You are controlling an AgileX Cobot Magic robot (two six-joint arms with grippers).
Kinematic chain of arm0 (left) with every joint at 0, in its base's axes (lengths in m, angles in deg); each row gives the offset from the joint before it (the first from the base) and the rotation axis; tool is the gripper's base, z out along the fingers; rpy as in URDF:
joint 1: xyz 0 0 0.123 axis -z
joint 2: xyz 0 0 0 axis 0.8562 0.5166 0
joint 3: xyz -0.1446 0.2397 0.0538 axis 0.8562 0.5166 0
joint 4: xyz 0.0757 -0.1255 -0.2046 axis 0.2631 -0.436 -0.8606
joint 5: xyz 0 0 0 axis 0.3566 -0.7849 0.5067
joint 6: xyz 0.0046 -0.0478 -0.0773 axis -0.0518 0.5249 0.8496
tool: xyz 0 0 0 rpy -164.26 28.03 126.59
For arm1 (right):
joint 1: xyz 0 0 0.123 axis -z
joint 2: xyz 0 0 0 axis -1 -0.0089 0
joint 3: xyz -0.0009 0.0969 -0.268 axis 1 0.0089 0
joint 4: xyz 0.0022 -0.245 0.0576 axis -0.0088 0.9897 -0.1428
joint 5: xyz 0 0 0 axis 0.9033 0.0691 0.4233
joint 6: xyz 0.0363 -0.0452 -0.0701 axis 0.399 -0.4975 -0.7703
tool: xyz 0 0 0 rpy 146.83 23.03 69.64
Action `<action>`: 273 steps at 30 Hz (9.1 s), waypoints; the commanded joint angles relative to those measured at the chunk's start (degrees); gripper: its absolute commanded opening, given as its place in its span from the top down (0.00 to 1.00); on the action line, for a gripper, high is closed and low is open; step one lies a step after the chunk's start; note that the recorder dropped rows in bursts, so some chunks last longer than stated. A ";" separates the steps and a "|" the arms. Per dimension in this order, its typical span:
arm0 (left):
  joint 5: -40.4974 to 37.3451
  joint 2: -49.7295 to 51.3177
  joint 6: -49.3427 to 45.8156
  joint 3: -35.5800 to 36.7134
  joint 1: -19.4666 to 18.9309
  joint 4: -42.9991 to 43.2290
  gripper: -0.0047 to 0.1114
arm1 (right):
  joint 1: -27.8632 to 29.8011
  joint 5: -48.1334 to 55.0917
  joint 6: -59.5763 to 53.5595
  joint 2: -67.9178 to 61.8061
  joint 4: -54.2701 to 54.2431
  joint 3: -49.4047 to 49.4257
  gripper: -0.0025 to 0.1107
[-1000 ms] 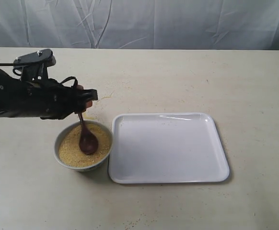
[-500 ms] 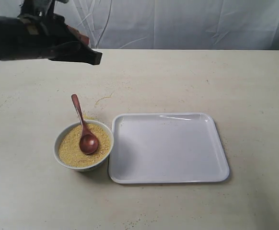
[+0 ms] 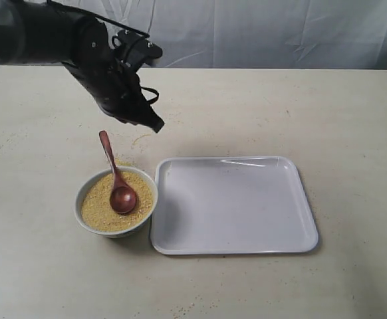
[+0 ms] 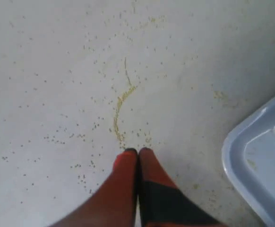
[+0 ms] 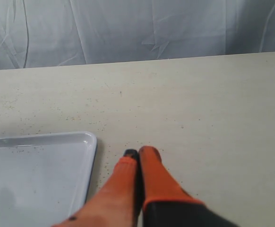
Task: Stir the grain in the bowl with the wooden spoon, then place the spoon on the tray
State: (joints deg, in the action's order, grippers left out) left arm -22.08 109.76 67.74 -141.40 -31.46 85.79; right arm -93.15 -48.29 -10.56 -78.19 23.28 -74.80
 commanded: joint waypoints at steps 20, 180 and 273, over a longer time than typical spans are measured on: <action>-22.19 2.78 6.38 -0.49 0.14 13.50 0.96 | 0.21 -0.55 0.00 0.29 0.21 0.11 0.97; 105.22 -4.88 42.06 50.41 -11.87 28.65 0.96 | 0.21 -0.37 0.00 0.29 0.11 0.11 0.97; 104.46 -8.18 41.64 45.92 -13.26 38.49 0.96 | 0.21 -0.52 0.00 0.29 0.01 0.11 0.97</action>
State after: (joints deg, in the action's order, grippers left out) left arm 82.48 102.10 112.84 -95.43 -44.64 126.44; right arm -93.15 -48.29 -10.56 -78.19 23.28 -74.80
